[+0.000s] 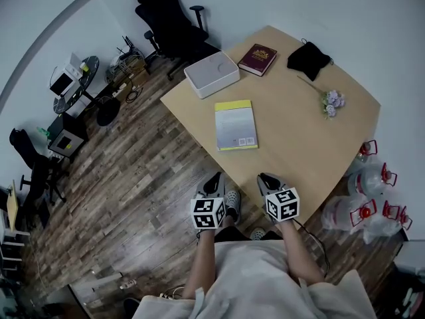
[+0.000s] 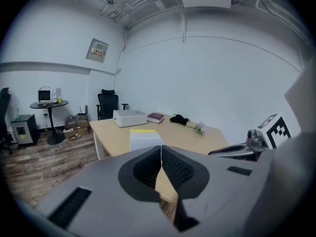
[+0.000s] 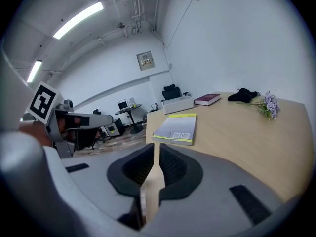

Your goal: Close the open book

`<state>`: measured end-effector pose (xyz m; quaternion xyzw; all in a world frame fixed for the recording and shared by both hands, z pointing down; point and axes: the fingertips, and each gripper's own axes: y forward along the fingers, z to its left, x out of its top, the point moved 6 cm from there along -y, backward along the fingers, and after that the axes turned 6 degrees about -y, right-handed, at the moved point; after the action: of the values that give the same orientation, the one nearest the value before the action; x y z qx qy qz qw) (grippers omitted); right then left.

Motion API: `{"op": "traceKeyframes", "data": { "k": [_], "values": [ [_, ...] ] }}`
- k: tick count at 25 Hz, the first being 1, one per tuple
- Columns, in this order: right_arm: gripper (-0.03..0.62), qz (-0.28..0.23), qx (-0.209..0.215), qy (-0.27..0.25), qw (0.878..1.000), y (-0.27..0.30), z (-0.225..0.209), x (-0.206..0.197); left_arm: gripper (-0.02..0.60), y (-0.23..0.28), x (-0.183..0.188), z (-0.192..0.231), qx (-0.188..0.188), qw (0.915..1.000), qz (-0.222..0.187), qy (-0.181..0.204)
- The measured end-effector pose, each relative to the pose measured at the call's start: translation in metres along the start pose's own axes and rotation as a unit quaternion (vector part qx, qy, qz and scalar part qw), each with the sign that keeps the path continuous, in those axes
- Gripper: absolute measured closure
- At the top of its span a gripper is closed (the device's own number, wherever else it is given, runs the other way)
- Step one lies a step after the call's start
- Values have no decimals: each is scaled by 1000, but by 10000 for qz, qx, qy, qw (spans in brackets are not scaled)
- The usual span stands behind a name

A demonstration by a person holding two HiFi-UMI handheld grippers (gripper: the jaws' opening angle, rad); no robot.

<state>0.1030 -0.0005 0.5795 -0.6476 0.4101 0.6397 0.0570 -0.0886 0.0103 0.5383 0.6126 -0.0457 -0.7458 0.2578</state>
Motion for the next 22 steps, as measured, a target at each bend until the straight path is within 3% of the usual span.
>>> {"op": "traceKeyframes", "data": {
  "k": [5, 9, 14, 18, 22],
  "values": [
    [573, -64, -67, -70, 9999, -7, 0, 0, 558, -9, -3, -3, 11, 10000, -18, 88],
    [588, 24, -174, -452, 9988, -11, 1, 5, 558, -16, -2, -8, -4, 9998, -27, 174],
    [588, -234, -153, -405, 9988, -16, 10, 10, 558, -31, -5, -2, 88, 9995, -21, 294],
    [588, -159, -202, -948, 9952, -19, 20, 7, 558, -40, -10, 3, 123, 9998, -35, 152],
    [588, -284, -216, -892, 9954, -27, 22, 11, 558, -46, -6, 0, -26, 9999, -122, -5]
  ]
}}
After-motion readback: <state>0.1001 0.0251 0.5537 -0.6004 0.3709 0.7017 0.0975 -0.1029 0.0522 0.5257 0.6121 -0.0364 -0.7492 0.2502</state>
